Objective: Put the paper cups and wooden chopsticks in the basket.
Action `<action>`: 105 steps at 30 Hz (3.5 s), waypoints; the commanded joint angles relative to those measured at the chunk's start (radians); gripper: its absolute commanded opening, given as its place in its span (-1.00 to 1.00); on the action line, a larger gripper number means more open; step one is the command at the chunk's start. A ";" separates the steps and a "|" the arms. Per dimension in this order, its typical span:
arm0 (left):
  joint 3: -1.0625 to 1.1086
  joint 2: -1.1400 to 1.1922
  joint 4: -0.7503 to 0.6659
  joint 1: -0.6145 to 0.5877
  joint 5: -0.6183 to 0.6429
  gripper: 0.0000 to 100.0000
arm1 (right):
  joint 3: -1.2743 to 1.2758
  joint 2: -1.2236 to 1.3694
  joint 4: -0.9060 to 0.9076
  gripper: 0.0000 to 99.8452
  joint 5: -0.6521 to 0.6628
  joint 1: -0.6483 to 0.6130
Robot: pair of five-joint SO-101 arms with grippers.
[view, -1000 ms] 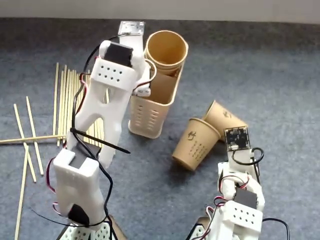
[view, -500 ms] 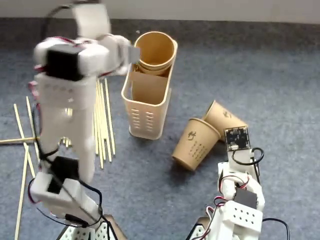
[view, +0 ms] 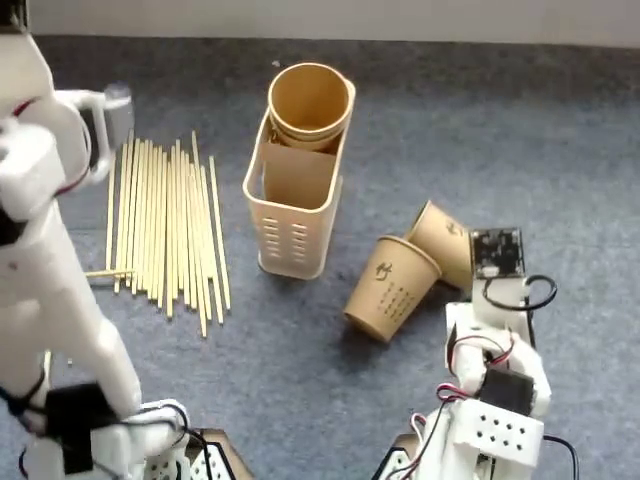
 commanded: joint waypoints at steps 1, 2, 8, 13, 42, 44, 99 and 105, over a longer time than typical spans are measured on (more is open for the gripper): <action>0.314 -0.246 -0.009 0.005 -0.078 -0.55 | -0.343 0.117 0.119 -0.64 -0.035 -0.048; 0.430 -0.317 -0.012 0.024 -0.103 -0.56 | -0.424 0.182 0.140 -0.64 -0.051 -0.059; 1.260 -0.731 -0.299 0.045 -0.190 -0.55 | -0.835 0.719 0.272 -0.64 -0.068 -0.202; 1.776 -1.030 -0.572 -0.041 -0.186 -0.56 | -1.092 1.116 0.297 -0.64 -0.146 -0.260; 2.163 -1.504 -0.574 -0.124 -0.184 -0.56 | -1.572 1.712 0.495 -0.64 -0.081 -0.166; 2.163 -1.504 -0.574 -0.124 -0.184 -0.56 | -1.573 1.709 0.498 -0.64 -0.049 -0.076; 2.199 -1.511 -0.580 -0.085 -0.184 -0.56 | -1.521 1.799 0.567 -0.64 0.307 0.438; 2.199 -1.511 -0.580 -0.084 -0.184 -0.56 | -1.672 1.607 0.685 -0.64 0.249 0.467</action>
